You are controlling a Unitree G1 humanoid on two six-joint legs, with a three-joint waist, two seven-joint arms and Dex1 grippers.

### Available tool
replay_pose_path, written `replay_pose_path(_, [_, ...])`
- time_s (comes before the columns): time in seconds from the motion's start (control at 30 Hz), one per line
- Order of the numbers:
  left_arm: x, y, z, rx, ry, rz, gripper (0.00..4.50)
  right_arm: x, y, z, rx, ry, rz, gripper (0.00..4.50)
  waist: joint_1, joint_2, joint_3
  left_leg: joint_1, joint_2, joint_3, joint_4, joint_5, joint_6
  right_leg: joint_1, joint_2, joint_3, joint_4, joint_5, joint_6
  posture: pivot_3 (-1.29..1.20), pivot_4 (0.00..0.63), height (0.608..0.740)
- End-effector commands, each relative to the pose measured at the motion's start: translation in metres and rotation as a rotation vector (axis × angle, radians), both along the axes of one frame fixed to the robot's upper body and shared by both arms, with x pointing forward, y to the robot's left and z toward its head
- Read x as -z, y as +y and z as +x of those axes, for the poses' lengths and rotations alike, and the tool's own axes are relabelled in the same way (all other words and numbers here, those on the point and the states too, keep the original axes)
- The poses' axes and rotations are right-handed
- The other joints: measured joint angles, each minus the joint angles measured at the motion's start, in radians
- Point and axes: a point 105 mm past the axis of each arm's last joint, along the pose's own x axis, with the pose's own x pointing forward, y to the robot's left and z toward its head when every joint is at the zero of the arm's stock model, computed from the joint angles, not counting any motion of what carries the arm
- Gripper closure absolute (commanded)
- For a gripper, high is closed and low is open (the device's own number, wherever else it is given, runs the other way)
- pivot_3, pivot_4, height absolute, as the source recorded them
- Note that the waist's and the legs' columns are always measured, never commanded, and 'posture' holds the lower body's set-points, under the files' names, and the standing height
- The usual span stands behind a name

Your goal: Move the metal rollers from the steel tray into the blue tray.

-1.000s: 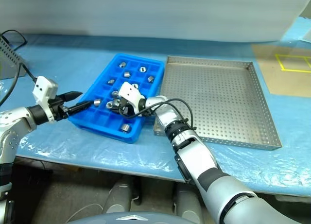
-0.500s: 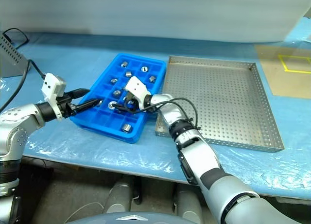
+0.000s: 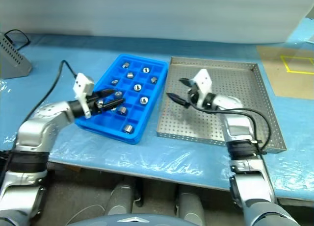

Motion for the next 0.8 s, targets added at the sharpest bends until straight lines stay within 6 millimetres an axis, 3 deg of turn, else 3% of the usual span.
replay_pose_path(0.03, [-0.007, -0.009, 0.014, -0.016, -0.053, -0.011, 0.89, -0.012, -0.016, 0.001, 0.104, -0.068, 0.004, 0.36, -0.010, 0.000, 0.000, 0.000, 0.000, 0.000, 0.000, 0.000, 0.000, 0.000, 0.000, 0.000, 0.000, 0.000, 0.000, -0.12, 0.150, 0.740])
replay_pose_path(0.23, [-0.004, -0.026, 0.017, 0.029, -0.053, -0.030, 0.89, -0.013, -0.007, -0.008, 0.105, -0.074, 0.036, 0.36, -0.036, 0.000, 0.000, -0.002, 0.000, 0.000, 0.000, -0.001, 0.001, -0.001, 0.000, 0.000, -0.002, 0.000, 0.000, -0.14, 0.150, 0.740])
replay_pose_path(0.8, [-0.006, -0.023, 0.015, 0.029, -0.065, -0.022, 0.89, -0.008, -0.010, -0.008, 0.111, -0.057, 0.039, 0.36, -0.026, 0.000, 0.000, -0.001, 0.000, 0.000, 0.002, -0.001, 0.002, 0.000, 0.000, 0.000, -0.001, 0.000, 0.000, -0.12, 0.150, 0.740])
